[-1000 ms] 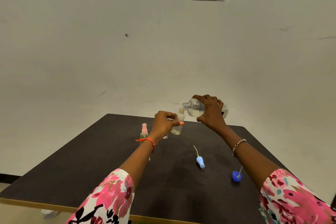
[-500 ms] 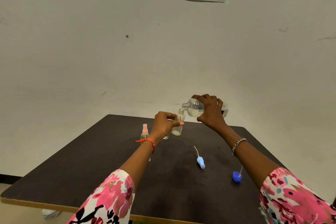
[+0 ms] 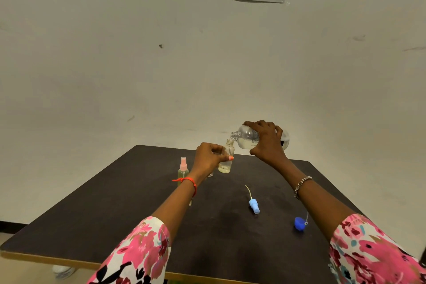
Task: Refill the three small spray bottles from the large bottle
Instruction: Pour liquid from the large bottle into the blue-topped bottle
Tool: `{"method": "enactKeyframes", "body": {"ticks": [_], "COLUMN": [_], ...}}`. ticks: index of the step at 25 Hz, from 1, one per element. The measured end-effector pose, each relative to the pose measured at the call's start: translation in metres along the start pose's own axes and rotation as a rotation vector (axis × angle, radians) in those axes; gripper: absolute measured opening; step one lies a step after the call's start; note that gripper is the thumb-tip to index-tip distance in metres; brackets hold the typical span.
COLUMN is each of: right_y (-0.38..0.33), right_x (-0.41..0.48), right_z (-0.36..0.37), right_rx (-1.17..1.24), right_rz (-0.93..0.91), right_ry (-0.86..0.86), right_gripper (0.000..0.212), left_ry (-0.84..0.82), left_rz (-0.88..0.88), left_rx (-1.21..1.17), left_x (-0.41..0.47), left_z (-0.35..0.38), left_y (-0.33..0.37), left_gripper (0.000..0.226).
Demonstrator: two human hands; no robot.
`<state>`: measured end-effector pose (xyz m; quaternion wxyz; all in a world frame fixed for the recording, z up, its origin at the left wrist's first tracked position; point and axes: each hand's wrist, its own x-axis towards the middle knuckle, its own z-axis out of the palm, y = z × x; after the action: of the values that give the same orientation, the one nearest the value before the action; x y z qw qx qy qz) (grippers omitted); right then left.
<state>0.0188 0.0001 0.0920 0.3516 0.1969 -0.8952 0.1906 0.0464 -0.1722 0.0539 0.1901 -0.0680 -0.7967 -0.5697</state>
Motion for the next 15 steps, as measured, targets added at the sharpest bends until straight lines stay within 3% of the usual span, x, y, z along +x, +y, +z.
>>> {"method": "enactKeyframes", "body": {"ticks": [15], "right_y": [0.0004], "right_x": [0.0009], "right_z": [0.001], "right_rx": [-0.006], "right_rz": [-0.01], "right_ry": [0.006], "right_gripper": [0.068], "left_ry": [-0.003], "left_rz": [-0.009], "left_rx": [-0.009], "left_x": [-0.0031], "left_z": [0.0], "left_y": [0.0016], "left_gripper": [0.046]}}
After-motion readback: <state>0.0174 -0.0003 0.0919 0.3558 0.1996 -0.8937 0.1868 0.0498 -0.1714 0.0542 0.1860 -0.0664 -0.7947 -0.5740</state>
